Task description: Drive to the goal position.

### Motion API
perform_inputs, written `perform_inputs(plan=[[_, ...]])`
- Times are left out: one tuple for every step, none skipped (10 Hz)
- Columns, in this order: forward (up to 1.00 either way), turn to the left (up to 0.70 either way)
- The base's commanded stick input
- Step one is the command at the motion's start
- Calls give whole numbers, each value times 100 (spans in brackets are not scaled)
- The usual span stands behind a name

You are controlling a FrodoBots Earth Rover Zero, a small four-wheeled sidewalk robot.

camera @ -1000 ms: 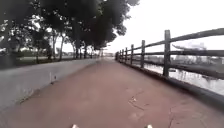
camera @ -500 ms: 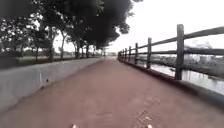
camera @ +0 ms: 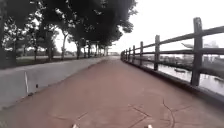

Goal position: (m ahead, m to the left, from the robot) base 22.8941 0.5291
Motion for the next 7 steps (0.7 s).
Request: perform_inputs(plan=[[100,0],[100,0],[100,0],[100,0],[100,0],[100,0],[100,0]])
